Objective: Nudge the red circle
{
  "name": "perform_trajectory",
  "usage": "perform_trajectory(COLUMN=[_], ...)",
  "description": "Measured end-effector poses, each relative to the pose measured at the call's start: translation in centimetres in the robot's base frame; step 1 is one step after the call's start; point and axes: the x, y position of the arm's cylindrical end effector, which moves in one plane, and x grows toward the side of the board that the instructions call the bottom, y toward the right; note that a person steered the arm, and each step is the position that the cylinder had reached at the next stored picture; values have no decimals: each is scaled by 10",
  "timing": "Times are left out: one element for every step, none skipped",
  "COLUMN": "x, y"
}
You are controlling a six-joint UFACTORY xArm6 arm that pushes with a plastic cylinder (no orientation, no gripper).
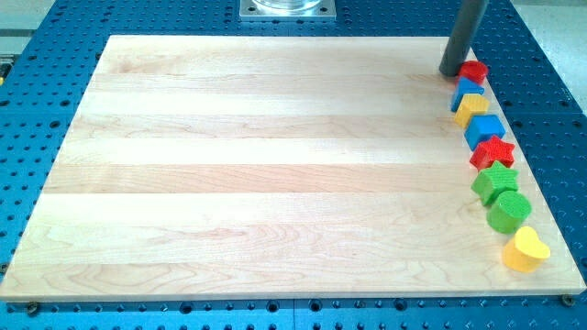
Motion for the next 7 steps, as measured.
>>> perform_trajectory(x=[-24,-19,15,16,16,16,16], y=[18,84,82,68,63,55,45])
